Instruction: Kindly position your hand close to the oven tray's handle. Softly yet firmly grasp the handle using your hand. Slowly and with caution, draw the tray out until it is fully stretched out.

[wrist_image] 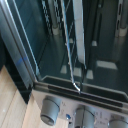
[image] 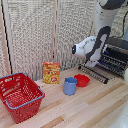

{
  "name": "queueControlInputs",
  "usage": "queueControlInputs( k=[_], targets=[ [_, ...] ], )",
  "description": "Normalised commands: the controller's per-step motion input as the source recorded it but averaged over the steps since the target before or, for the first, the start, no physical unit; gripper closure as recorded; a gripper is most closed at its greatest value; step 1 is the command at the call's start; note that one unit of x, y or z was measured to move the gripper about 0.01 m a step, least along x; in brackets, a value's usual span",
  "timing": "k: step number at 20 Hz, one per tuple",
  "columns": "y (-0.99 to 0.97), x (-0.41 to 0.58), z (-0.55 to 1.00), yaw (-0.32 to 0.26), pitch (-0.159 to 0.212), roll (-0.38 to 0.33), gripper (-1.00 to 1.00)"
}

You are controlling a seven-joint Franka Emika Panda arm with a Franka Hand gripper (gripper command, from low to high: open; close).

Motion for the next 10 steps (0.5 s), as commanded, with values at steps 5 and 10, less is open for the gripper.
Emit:
queueControlInputs(
  k=[5,10],
  targets=[
    [-0.42,-0.01,0.1,-0.036,-0.07,0.062,-1.0],
    [-0.41,-0.001,0.13,-0.02,-0.032,0.145,-1.0]
  ],
)
